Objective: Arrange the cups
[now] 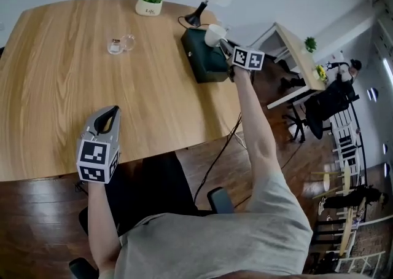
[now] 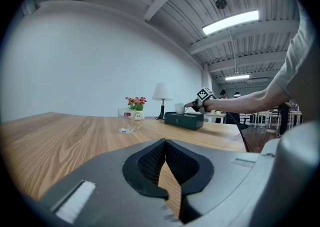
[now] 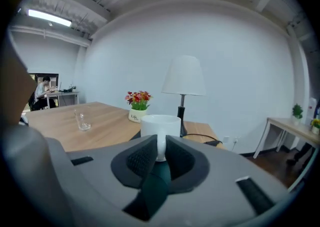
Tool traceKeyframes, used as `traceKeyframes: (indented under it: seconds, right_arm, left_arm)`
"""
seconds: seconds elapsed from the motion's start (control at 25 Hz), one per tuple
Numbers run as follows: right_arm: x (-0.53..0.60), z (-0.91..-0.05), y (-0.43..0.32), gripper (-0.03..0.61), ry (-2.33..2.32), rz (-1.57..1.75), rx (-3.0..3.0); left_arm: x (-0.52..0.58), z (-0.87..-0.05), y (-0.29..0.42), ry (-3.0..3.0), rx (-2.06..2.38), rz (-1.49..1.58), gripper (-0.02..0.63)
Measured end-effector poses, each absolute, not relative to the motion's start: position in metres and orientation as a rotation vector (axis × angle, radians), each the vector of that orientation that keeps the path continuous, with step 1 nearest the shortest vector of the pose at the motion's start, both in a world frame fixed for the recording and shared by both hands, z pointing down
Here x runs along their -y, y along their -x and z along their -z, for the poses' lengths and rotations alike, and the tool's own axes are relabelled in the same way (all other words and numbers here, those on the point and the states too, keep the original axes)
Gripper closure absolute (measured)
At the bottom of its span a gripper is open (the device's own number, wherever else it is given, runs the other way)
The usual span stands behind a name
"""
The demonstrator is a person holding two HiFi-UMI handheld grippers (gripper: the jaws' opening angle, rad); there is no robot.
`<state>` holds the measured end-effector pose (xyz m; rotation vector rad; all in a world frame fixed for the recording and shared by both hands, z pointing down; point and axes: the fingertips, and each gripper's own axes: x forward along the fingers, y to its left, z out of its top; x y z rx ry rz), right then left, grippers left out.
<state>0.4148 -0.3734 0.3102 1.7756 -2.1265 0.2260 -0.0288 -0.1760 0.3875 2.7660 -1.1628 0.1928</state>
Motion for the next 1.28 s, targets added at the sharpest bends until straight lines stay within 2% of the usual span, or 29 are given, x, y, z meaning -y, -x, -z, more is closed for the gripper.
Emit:
traceKeyframes:
  seconds: [0.2,0.32,0.36,0.4,0.6,0.64,0.68,0.84,0.96,1.08,1.28]
  right_arm:
    - [0.387,-0.323,-0.411,0.52,-1.696,-0.276,2.093]
    - [0.384,-0.331,-0.417,0.479,-1.683,-0.282,1.959]
    - [0.381,-0.331,-0.419,0.39,-1.688,-0.296,1.942]
    - [0.378,-0.329,-0.418,0.343,-1.691,-0.31,1.943]
    - [0.34,-0.295,-0.375,0.35,-1.704,-0.205,2.067]
    - [0.33,-0.286,-0.345,0.354,-1.661,-0.163,2.166]
    - [0.319,-0.282,-0.308,0.397,-1.584,-0.133,2.284]
    - [0.284,-0.327,-0.157,0.4,-1.123,-0.131,2.595]
    - [0.273,-0.375,-0.084,0.4,-0.904,-0.096,2.625]
    - [0.287,-0.401,-0.053,0.402,-0.898,-0.152,2.632]
    - [0.315,-0.395,-0.052,0.425,-1.042,-0.257,2.685]
  left_arm:
    - [0.175,-0.388,0.03,-2.762,1.166,-0.193,0.603]
    - [0.175,-0.387,0.03,-2.764,1.165,-0.193,0.603]
    - [0.174,-0.386,0.03,-2.764,1.166,-0.192,0.604]
    - [0.175,-0.386,0.03,-2.764,1.167,-0.192,0.603]
    - [0.175,-0.384,0.028,-2.763,1.166,-0.196,0.603]
    - [0.175,-0.384,0.027,-2.765,1.164,-0.196,0.603]
    - [0.175,-0.383,0.027,-2.767,1.164,-0.195,0.603]
    - [0.176,-0.385,0.028,-2.764,1.17,-0.193,0.604]
    - [0.175,-0.387,0.027,-2.76,1.169,-0.199,0.603]
    - [0.175,-0.388,0.024,-2.752,1.168,-0.202,0.603]
    - [0.175,-0.381,0.023,-2.759,1.16,-0.186,0.603]
